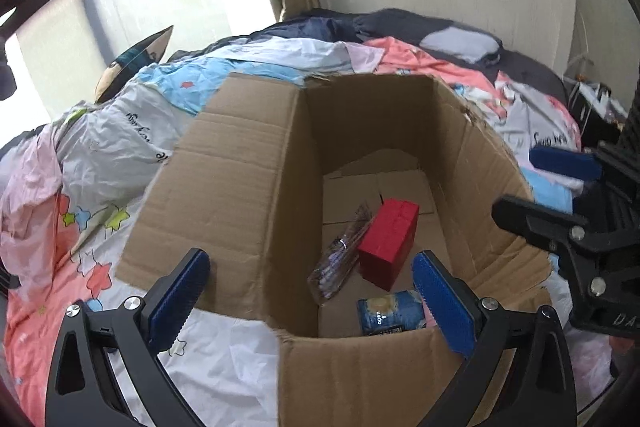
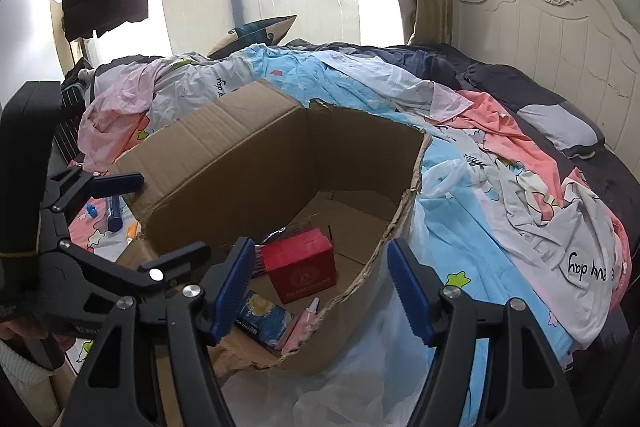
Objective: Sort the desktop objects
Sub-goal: 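Lower both items into the cardboard box and open both grippers, then withdraw both grippers from the box back toward the remaining bed objects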
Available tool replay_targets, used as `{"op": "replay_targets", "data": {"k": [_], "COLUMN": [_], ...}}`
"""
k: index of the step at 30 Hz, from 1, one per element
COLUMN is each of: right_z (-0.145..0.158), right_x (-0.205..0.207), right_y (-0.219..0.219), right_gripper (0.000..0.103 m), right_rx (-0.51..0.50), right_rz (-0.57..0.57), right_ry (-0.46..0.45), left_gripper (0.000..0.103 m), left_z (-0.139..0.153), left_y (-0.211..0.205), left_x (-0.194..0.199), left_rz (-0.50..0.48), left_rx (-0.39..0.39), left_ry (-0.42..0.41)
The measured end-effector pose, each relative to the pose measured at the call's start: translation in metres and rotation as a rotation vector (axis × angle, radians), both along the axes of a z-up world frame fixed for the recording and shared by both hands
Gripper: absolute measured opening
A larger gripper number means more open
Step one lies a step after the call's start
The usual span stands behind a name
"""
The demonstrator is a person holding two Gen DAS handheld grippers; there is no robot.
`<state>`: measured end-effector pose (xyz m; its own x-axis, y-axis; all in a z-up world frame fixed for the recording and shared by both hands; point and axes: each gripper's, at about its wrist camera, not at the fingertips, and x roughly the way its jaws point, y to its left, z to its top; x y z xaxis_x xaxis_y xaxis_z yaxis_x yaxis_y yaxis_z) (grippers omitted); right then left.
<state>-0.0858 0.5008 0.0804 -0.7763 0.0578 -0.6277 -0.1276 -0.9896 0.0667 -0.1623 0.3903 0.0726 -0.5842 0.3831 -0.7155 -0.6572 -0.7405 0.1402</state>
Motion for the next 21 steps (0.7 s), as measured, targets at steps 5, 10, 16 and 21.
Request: {"op": "replay_targets", "data": {"k": [5, 10, 16, 21], "right_z": [0.002, 0.005, 0.01, 0.014], "right_x": [0.003, 0.004, 0.007, 0.011], "right_y": [-0.008, -0.02, -0.03, -0.04], "right_gripper": [0.065, 0.065, 0.065, 0.065], "right_rx": [0.013, 0.027, 0.027, 0.038], "right_rz": [0.006, 0.018, 0.031, 0.033], "right_ry": [-0.001, -0.005, 0.001, 0.003], "left_gripper": [0.103, 0.103, 0.103, 0.103], "left_z": [0.005, 0.006, 0.011, 0.015], "left_y": [-0.016, -0.026, -0.038, -0.049], "left_x": [-0.002, 0.003, 0.009, 0.014], "left_rz": [-0.008, -0.006, -0.002, -0.004], "left_rx": [0.044, 0.039, 0.052, 0.057], "left_ry": [-0.041, -0.035, -0.033, -0.035]}}
